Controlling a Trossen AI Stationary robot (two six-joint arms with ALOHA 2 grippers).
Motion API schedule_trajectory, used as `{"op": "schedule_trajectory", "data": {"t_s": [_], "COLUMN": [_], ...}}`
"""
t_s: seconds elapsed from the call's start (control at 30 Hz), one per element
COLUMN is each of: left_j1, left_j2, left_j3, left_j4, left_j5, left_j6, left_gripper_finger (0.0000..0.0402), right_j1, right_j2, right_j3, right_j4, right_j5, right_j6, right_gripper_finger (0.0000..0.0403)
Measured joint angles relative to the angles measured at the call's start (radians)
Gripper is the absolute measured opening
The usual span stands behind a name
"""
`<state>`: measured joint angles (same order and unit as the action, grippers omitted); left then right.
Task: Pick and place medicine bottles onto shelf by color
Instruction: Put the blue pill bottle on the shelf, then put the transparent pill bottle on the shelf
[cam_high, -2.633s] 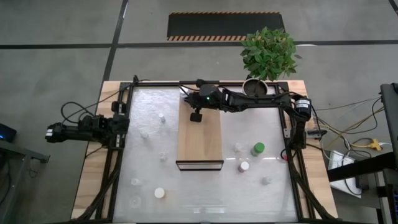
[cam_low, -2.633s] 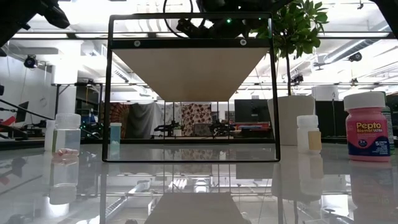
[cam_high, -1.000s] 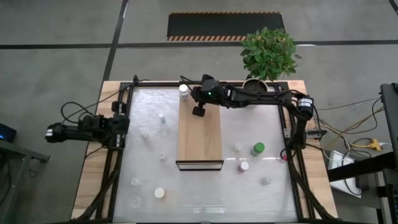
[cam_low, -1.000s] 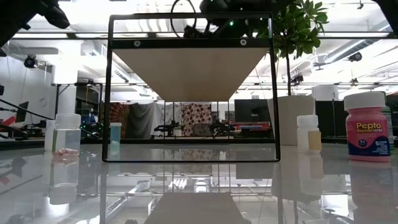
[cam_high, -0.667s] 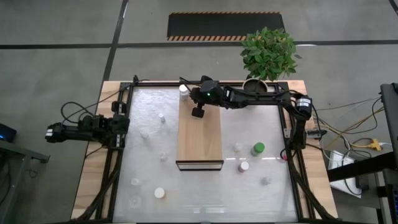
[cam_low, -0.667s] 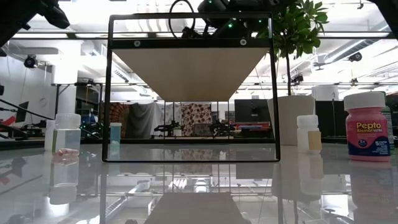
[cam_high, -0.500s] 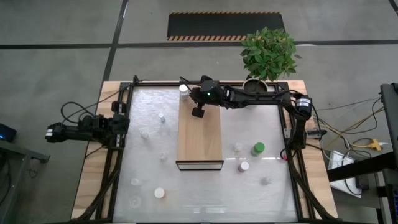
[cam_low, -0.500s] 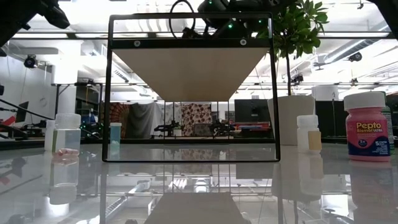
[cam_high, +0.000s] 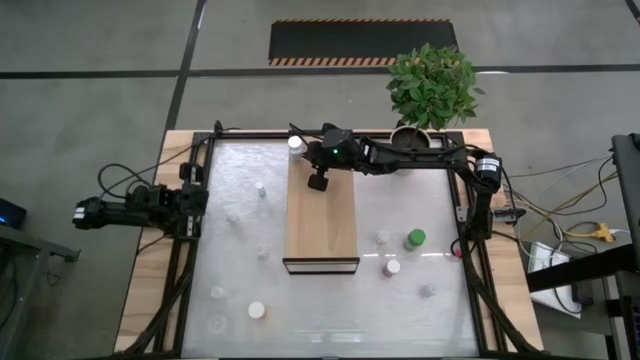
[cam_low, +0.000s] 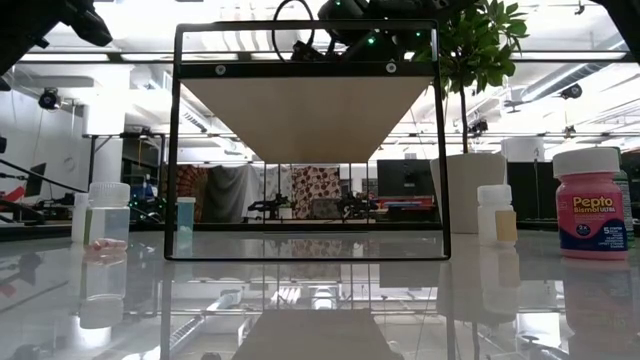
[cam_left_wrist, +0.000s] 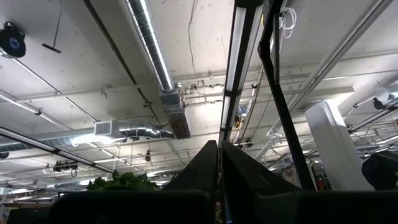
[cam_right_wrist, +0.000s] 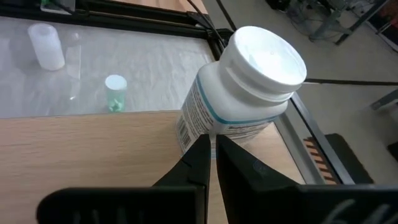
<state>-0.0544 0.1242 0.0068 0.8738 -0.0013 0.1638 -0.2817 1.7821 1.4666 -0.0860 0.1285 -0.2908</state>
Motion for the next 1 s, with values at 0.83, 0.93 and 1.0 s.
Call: {"op": "schedule_trajectory", "data": {"t_s": [0.83,0.93,1.0], "left_j1": [0.000,0.000,0.000], "left_j2": [0.000,0.003,0.010], "left_j3": [0.000,0.000,0.001], "left_j4": [0.002,0.007,0.012], "left_j5": [0.000,0.000,0.006], "left_j6": [-0.002,-0.060,-0.102], "left_gripper_finger": [0.0004,0.0004,0.0004], "right_j1": [0.162,0.224,0.264], "right_j2": [-0.177,-0.273,-0.350], "right_j3": [-0.056,-0.148,-0.226], "right_j4": [-0.212,-0.195,-0.158], "right_j5": [0.002,0.002,0.001], "right_j6": [0.040,0.091,0.131], "right_gripper_finger": [0.0017,0.0017,0.0017]}}
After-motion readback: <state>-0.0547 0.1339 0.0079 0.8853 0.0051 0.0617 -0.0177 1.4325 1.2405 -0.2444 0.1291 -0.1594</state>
